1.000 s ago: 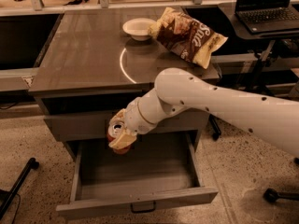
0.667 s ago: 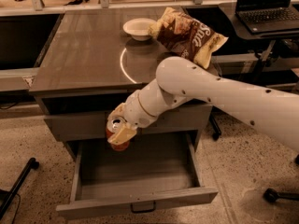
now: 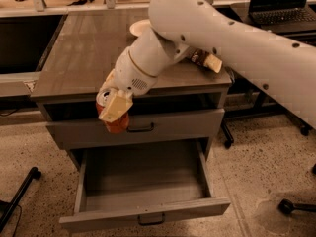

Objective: Pick coke can from middle drawer and place on counter

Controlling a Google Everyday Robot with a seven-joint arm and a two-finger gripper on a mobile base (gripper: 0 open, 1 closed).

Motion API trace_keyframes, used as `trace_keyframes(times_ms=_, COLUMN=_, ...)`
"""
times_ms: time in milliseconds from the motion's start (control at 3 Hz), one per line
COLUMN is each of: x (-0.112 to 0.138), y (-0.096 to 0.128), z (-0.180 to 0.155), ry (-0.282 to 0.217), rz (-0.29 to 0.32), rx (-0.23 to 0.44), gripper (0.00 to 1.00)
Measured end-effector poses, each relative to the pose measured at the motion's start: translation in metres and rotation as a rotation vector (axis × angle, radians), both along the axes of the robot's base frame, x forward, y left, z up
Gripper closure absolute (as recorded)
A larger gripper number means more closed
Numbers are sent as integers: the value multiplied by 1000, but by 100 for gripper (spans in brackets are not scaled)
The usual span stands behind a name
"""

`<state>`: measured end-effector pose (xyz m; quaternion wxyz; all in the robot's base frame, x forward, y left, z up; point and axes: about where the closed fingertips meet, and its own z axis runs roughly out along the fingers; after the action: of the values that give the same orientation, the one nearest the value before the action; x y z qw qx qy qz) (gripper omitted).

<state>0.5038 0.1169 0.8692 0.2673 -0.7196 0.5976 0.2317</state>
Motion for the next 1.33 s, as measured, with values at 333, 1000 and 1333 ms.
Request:
trace_keyframes(times_ms=333, x=8, y=7, z=51, ry=-45, rz=2, rx=-25, gripper=100)
trace_keyframes(times_ms=1000, x=28, y=-1, z=70, ry=-59, rz=-80, rx=-7, gripper=100)
trace_keyframes(times_ms=1333, x=58, y=-14, z=91, ry=-48, rz=-181, rx=4, gripper=100)
